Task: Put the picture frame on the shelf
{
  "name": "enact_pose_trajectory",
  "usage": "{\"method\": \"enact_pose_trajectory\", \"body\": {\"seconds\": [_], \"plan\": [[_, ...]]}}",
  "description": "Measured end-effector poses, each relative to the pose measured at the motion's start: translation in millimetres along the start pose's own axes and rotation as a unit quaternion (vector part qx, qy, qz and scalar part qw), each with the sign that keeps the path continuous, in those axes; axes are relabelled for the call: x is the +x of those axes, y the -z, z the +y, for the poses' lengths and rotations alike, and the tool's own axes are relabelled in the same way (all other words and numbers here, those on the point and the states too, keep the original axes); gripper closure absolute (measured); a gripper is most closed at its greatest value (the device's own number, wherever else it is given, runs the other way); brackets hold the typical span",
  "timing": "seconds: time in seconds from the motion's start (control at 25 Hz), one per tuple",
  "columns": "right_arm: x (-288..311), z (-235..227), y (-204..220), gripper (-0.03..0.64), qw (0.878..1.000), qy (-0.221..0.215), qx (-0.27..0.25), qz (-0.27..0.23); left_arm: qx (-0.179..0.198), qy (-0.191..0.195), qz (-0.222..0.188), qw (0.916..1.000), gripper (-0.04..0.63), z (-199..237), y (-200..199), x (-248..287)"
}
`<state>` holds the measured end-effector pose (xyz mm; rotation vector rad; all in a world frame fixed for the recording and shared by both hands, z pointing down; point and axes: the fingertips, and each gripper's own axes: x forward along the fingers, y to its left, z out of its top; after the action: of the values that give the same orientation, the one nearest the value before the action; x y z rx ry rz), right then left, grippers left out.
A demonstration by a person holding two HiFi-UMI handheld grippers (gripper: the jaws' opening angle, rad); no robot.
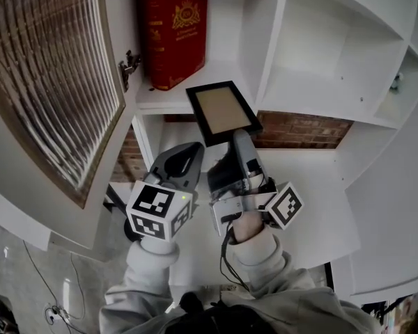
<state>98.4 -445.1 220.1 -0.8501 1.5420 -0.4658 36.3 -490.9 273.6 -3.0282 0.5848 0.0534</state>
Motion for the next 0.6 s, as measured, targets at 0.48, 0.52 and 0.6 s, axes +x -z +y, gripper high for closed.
{"method": "enact_pose_trajectory", "body": {"seconds": [0.48,0.52,0.6], "plan": [[18.6,-12.9,-6.1,0.560,0.997,0.047,-0.029,-0.049,0.005,-0.012,0.009,0.9999,0.589,20.6,10.9,4.2],[20.5,-14.5,-6.5,0.560,0.997,0.048,-0.028,-0.051,0.005,-0.013,0.009,0.9999,0.589,22.2,11.2,5.1],[23.8,-18.1,-8.3,0.560,0.997,0.051,-0.029,-0.055,0.004,-0.013,0.008,0.9999,0.589,25.1,12.3,7.5]]}}
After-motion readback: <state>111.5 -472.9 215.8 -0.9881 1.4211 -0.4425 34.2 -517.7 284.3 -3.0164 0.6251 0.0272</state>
